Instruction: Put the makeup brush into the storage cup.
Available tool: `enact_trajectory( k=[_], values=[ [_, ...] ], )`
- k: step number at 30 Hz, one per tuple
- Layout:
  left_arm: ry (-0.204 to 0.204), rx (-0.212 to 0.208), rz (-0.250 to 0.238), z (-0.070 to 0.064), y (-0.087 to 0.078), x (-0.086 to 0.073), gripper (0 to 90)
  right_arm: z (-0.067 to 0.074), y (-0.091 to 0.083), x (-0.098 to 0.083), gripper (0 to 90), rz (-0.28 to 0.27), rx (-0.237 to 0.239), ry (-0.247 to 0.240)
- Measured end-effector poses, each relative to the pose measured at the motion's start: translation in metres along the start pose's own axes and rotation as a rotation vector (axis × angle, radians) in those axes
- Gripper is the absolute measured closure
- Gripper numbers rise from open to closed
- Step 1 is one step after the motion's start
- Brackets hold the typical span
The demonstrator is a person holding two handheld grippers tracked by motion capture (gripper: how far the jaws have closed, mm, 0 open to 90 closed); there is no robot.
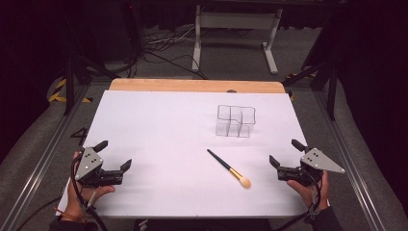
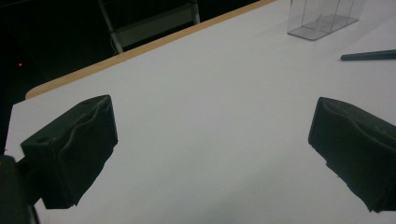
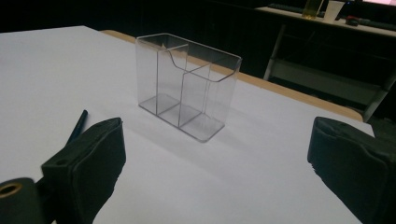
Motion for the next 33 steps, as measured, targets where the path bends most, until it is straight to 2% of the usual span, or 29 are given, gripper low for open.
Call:
enact_trajectory(
  k=[6, 11, 12, 14, 19, 20, 23, 29, 33],
  values=[
    [0.018, -0.012, 0.005, -0.002, 0.002, 0.000, 1.7, -0.001, 0.000, 0.000, 5.0, 0.031, 0.027, 0.019],
    [0.021, -0.027, 0.010, -0.001, 0.002, -0.003, 1.8, -0.005, 0.003, 0.003, 4.7, 0.056, 0.030, 0.040],
    [0.009, -0.032, 0.009, -0.001, 0.002, -0.004, 1.7, -0.005, 0.003, 0.004, 4.7, 0.057, 0.029, 0.040],
    [-0.003, -0.042, 0.013, -0.001, 0.005, -0.005, 1.7, -0.004, 0.003, 0.007, 5.0, 0.071, 0.015, 0.029],
    [0.016, -0.058, 0.040, -0.003, 0.008, -0.008, 1.9, -0.006, 0.003, 0.018, 4.8, 0.087, 0.011, 0.019],
    [0.017, -0.058, 0.038, -0.003, 0.008, -0.008, 1.9, -0.007, 0.003, 0.022, 4.9, 0.083, 0.031, 0.029],
    [0.012, -0.059, 0.030, -0.003, 0.011, -0.006, 1.4, -0.004, 0.003, 0.027, 6.2, 0.103, 0.035, 0.010],
    [0.036, -0.077, 0.040, -0.005, 0.013, -0.007, 1.0, 0.001, 0.005, 0.032, 6.8, 0.153, 0.063, -0.011],
    [0.023, -0.077, 0.033, -0.003, 0.012, -0.008, 0.8, 0.006, 0.010, 0.036, 7.2, 0.197, 0.093, -0.031]
  ],
)
Point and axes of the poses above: each handheld gripper's, and its own axes: y roughly forward along the jaws, x roughly out of its top, z roughly to its left, the point moved 1 cm from there along y, roughly forward along the jaws, and after that the axes turned 2 degrees about x, right-handed, at the moved point
